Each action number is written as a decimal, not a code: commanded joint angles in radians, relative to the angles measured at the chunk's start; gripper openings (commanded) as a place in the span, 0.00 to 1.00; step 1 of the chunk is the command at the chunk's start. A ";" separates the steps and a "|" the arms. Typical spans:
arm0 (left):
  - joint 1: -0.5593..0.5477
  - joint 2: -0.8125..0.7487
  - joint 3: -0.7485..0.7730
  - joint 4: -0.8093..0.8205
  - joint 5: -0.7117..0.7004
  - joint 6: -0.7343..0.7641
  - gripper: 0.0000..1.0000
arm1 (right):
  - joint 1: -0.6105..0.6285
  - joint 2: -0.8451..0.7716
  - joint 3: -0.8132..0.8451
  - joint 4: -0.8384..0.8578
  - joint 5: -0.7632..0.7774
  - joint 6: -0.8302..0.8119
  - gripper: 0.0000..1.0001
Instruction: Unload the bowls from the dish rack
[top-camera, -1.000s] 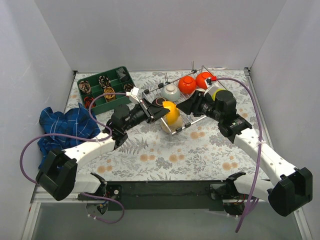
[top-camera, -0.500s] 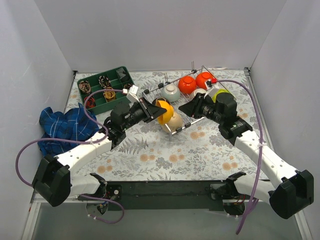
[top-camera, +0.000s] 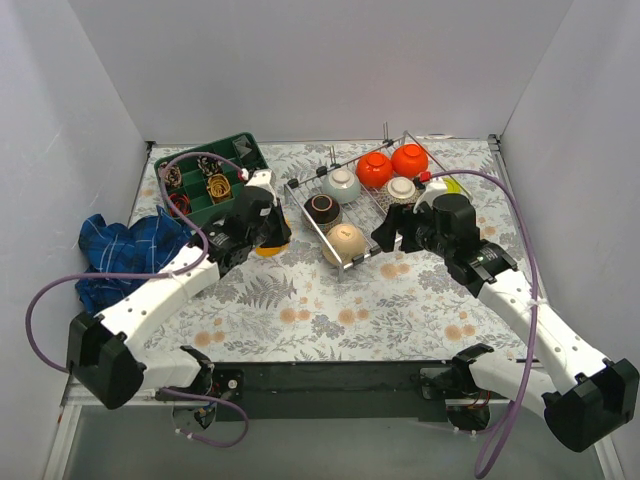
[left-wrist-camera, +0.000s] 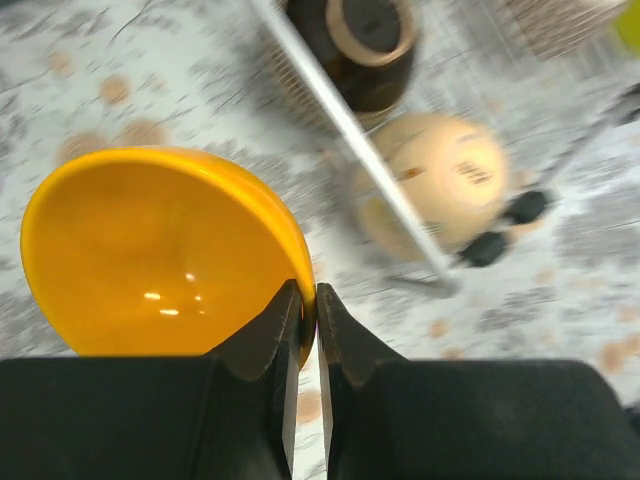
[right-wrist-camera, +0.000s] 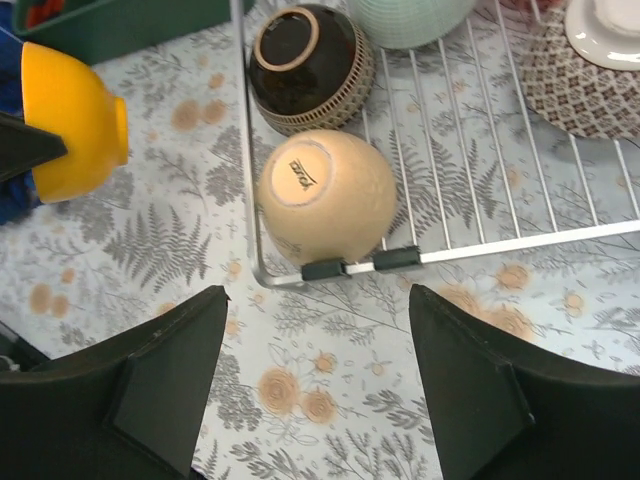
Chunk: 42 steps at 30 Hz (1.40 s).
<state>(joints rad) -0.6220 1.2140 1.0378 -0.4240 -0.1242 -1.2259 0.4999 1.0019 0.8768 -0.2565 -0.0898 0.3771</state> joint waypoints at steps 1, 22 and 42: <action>0.011 0.109 0.059 -0.284 -0.163 0.187 0.00 | 0.003 -0.009 0.065 -0.098 0.087 -0.104 0.83; 0.099 0.473 0.189 -0.340 -0.229 0.407 0.20 | 0.003 0.006 0.062 -0.207 0.143 -0.207 0.88; 0.099 -0.064 0.062 -0.299 -0.092 0.158 0.98 | 0.009 0.372 0.342 -0.208 0.363 -0.628 0.98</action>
<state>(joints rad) -0.5251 1.3308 1.2072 -0.7818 -0.2710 -0.9646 0.5034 1.3010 1.1294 -0.4774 0.1844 -0.0818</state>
